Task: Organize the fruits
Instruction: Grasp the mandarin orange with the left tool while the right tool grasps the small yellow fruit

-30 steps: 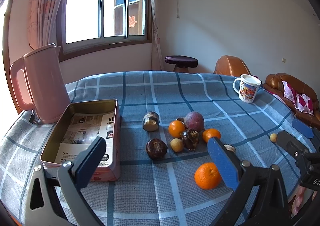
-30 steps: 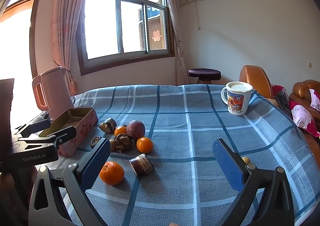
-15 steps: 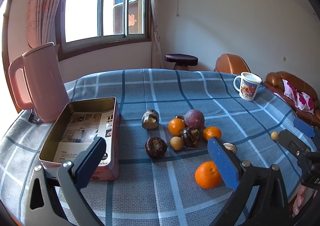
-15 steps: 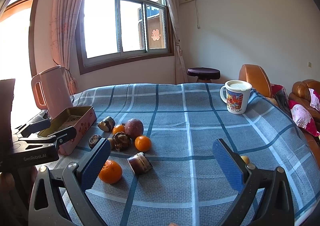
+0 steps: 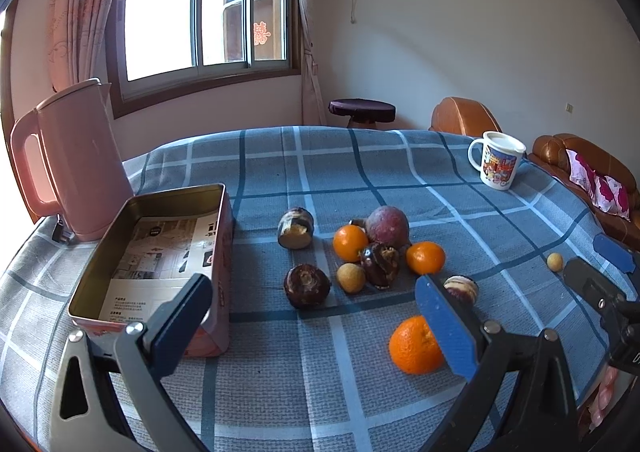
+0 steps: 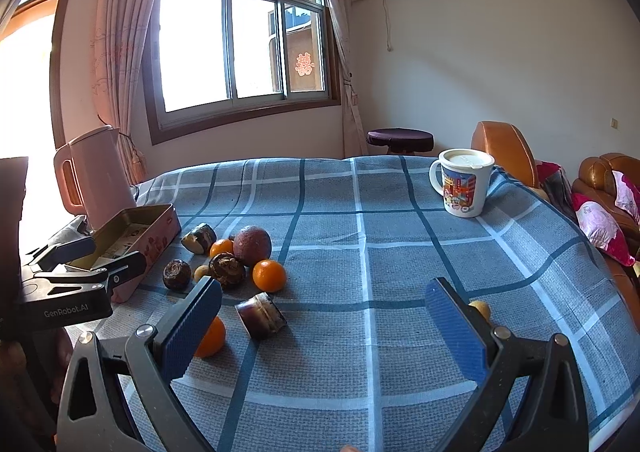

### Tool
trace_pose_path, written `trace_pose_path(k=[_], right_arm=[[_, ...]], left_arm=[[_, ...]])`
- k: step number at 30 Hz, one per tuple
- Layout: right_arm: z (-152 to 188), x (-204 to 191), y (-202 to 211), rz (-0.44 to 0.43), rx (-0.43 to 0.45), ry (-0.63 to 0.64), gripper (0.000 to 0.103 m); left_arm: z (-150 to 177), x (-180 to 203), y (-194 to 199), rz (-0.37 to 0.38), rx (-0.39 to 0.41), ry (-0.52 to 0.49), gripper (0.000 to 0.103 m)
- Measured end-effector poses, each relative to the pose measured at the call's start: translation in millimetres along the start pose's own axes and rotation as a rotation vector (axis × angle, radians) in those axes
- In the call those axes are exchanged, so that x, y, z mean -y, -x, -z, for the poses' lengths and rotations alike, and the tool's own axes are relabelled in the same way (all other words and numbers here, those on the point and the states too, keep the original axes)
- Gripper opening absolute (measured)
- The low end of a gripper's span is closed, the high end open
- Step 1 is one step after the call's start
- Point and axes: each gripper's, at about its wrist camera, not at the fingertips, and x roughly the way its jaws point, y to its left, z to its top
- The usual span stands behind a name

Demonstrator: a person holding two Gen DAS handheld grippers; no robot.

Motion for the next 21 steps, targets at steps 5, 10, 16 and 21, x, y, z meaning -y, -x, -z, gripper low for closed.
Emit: trace_pose_path(k=[5,10,16,21], right_arm=[[20.3,36.9,4.2,0.091,-0.033,-0.066,0.102],[35.5,72.1,-0.5,0.159,-0.089,-0.12,0.102],[25.3,93.4,-21.0,0.183,-0.147,-0.122,0.101],[17.9,97.2,-50.6,0.167,-0.24,-0.11,0.091]], left_arm=[[8.7,9.3,-8.2,0.054,-0.039,-0.008,0.103],[19.1,27.1,-18.5,0.109,-0.081,-0.047,0.103],[26.7,44.6,-29.3,0.162,-0.14,-0.083,0.088],[26.7,52.4,-38.5,0.181,-0.182,-0.093,0.077]])
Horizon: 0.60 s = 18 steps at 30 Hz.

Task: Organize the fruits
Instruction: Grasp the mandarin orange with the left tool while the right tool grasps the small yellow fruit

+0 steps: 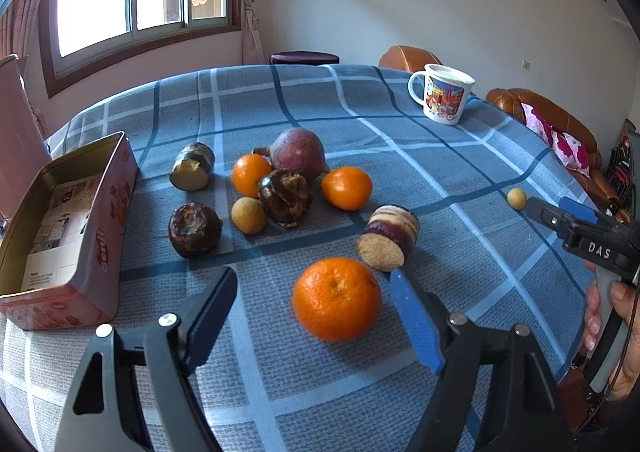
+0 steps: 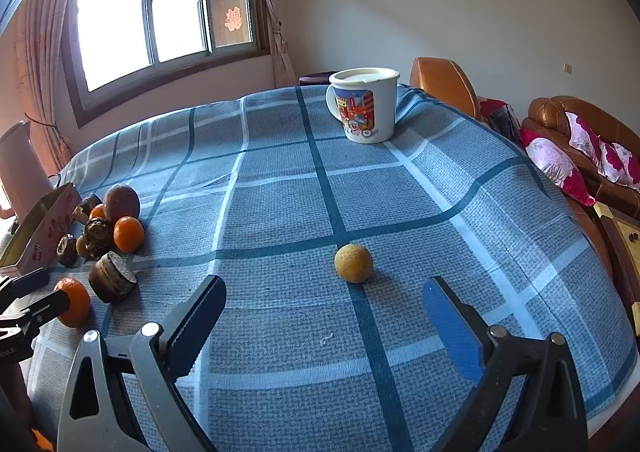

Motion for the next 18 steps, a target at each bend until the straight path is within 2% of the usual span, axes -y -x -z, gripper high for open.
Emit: trace_pose_path(k=[3,8,11,14,16,18], right_arm=[[-5.8,0.8,-17.5,-0.005,-0.051,-0.007,0.077],[-6.3,3.0,-37.3,-0.002,-0.124,-0.025,0.066],[-7.8,3.7,-39.6,-0.002,-0.13,-0.028,0.06],[-8.8,3.6,-41.3,0.01,-0.13,-0.029,0.056],[-9.0,6.2,-41.3,0.006,-0.123,-0.045,0.049],[-8.5,8.8,-40.6,-0.002,-0.118,-0.06,0.037]], left_arm=[[-0.9,0.0,-5.9,0.016,-0.027,0.003,0.07],[-0.7,-0.5,-9.7,0.051,-0.052,0.008,0.065],[-1.1,1.0,-14.8,0.054,-0.076,0.001,0.063],[-2.0,2.9,-22.6,0.079,-0.11,-0.002,0.051],[-2.4,4.6,-23.5,0.072,-0.111,-0.012,0.051],[-2.1,4.5,-23.3,0.073,-0.109,-0.015,0.05]])
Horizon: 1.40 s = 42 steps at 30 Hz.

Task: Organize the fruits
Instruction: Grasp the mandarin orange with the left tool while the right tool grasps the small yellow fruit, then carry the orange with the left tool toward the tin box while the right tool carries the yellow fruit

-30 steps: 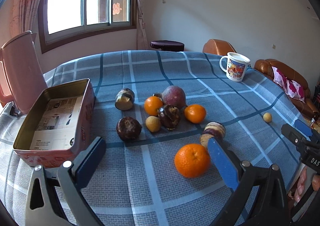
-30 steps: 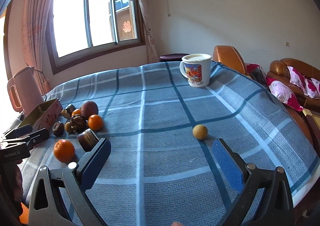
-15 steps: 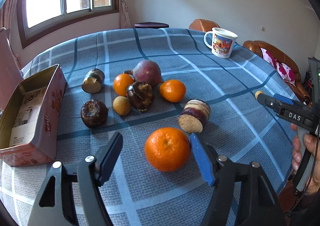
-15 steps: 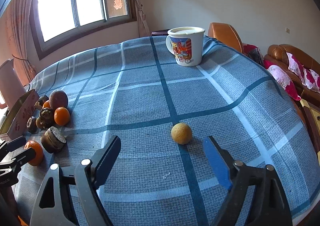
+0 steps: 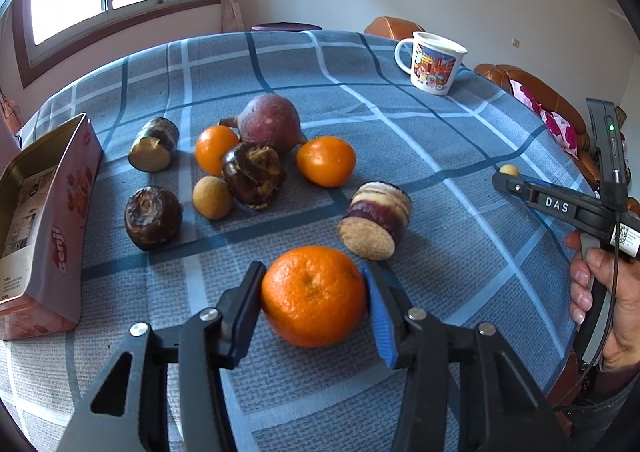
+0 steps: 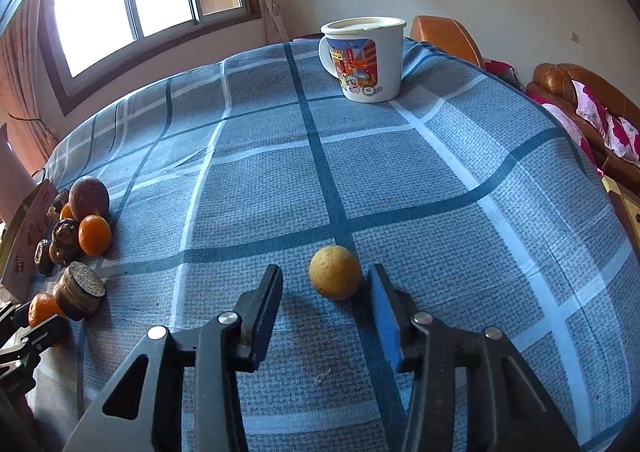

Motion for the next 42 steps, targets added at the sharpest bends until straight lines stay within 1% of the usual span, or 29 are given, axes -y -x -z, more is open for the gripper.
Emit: trace_pose_path(k=[3,7,9,12,14,16,19,20,21,22,26,36,42], right_arm=[[0.1,-1.1,0.3,-0.003,-0.001,0.006,0.036],[-1.1,1.6,0.0,-0.014,0.0,-0.009,0.037],[-2.0,2.5,0.1,0.008,0.001,-0.011,0.037],[-5.2,3.6,-0.6,0.024,0.006,-0.003,0.037],[-7.4,4.5,-2.2,0.029,0.001,0.002,0.037],[-7.9,5.1,-4.3,0.011,-0.008,0.003,0.037],[-7.7,2.4,-4.7,0.008,-0.008,0.019,0.037],[-7.8,1.9,-4.8,0.002,-0.007,0.022,0.036],[-7.7,1.0,-5.0,-0.002,-0.006,0.026,0.028],[-7.6,0.2,-4.4,-0.004,-0.002,0.03,0.027],[-6.0,-3.2,3.5,-0.002,0.04,0.047,0.027],[-0.8,-15.9,21.5,-0.028,0.129,0.083,0.027],[3.7,-25.3,33.6,-0.052,0.197,0.101,0.027]], left_arm=[[0.3,-3.8,1.9,-0.004,0.007,0.013,0.05],[1.1,-7.9,7.9,-0.007,0.04,0.028,0.05],[0.9,-9.0,9.3,-0.014,0.049,0.033,0.05],[-0.2,-12.2,11.0,-0.005,0.055,0.046,0.049],[-1.9,-15.4,12.7,-0.02,0.066,0.05,0.049],[-4.4,-20.1,14.3,-0.032,0.076,0.057,0.049],[-9.3,-27.6,16.4,-0.041,0.091,0.073,0.049],[-10.2,-29.0,17.2,-0.051,0.099,0.072,0.049],[-10.7,-30.1,17.9,-0.058,0.107,0.072,0.049],[-10.7,-31.2,18.4,-0.063,0.115,0.073,0.049],[-8.6,-32.8,19.9,-0.087,0.136,0.076,0.049],[-6.4,-37.1,28.5,-0.094,0.187,0.099,0.049],[-4.7,-36.3,36.9,-0.1,0.235,0.098,0.049]])
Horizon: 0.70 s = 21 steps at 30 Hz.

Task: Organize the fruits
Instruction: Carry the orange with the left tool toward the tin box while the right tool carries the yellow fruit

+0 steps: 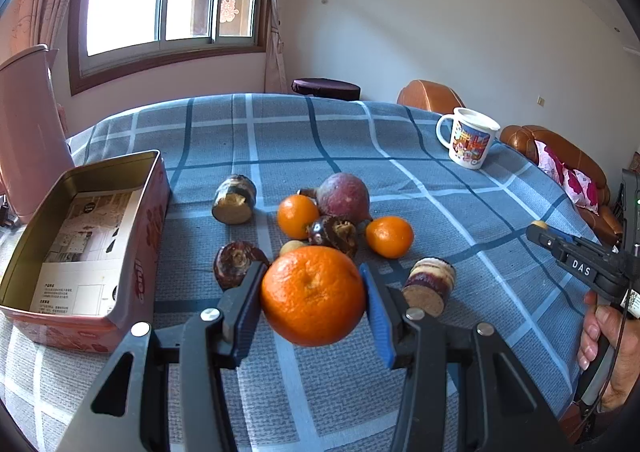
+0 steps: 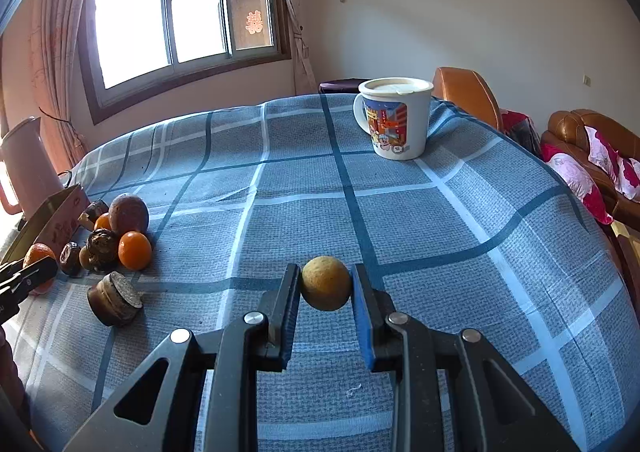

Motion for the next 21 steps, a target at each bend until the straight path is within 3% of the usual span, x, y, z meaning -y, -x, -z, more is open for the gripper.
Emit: trace_pose_path(k=[21], right_arm=[[5.0,-19.9,29.3,-0.069,0.165,0.039,0.027]], left_arm=[[1.3,-0.5,15.4,-0.033,0.079,-0.002,0.049]])
